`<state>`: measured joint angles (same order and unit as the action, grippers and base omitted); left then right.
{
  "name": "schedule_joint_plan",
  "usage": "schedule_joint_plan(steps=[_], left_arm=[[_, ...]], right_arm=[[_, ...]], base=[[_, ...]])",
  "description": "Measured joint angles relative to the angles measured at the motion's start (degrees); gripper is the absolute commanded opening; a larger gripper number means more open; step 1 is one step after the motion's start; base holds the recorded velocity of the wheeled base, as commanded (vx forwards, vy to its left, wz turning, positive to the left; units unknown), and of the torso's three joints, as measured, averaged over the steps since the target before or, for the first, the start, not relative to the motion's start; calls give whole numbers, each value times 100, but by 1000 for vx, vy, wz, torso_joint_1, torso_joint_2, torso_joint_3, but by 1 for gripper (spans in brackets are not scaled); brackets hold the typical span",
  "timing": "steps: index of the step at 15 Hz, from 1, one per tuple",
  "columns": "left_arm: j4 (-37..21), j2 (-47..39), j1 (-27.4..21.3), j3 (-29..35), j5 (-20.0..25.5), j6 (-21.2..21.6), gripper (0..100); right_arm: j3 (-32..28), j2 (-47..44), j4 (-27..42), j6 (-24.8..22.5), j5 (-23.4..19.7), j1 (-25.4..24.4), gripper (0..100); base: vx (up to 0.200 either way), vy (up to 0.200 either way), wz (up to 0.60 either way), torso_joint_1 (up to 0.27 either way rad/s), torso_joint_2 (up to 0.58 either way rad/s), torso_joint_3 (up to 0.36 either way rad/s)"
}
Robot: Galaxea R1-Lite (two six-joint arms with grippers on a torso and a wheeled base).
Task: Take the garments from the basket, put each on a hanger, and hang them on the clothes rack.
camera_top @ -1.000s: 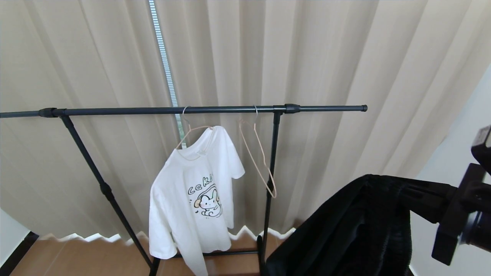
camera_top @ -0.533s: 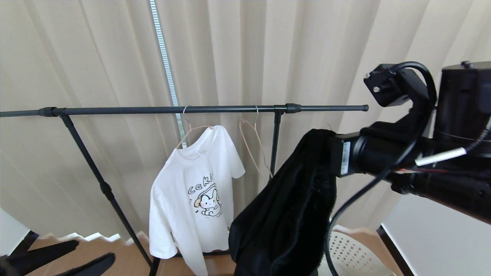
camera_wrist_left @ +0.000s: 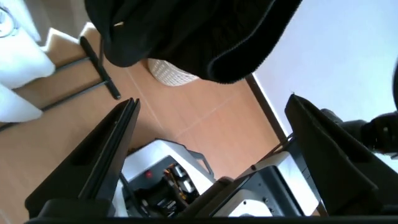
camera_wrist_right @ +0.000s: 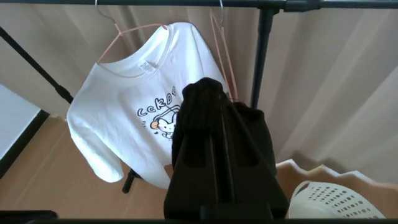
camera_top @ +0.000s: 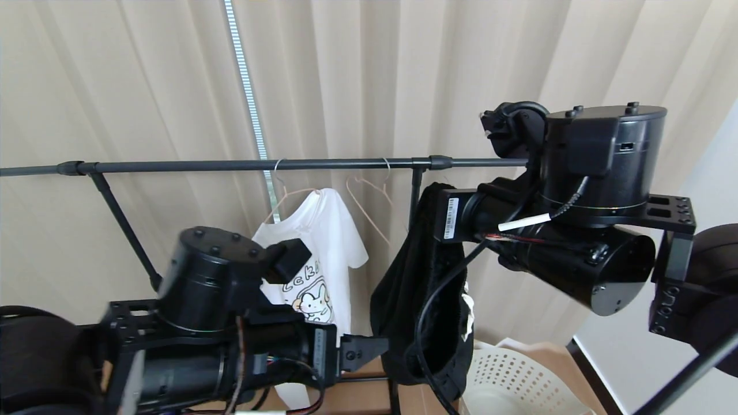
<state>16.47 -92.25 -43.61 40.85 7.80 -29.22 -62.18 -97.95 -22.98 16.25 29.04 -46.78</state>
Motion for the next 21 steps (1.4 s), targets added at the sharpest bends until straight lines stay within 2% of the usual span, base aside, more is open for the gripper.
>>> schedule_joint_plan(steps=[2, 6, 12, 17, 21], left_arm=[[197, -605, -96, 127, 13, -564, 100], [217, -1101, -138, 413, -28, -1250, 100], [235, -1250, 17, 636, -393, -1673, 100], [250, -1289, 33, 647, -413, -1696, 100], [397, -1558, -101, 702, -674, -1796, 100]], right_arm=[[-55, -301, -502, -5, 152, -5, 0], [-115, -544, -639, 4, 246, 12, 0], [-110, -568, -916, -7, 411, 2, 0], [-124, -561, -926, 6, 411, 0, 0], [-127, -541, -970, 11, 408, -5, 0]], base=[[0, 0, 0, 0, 0, 0], [0, 0, 0, 0, 0, 0], [0, 0, 0, 0, 0, 0], [0, 0, 0, 0, 0, 0], [0, 0, 0, 0, 0, 0]])
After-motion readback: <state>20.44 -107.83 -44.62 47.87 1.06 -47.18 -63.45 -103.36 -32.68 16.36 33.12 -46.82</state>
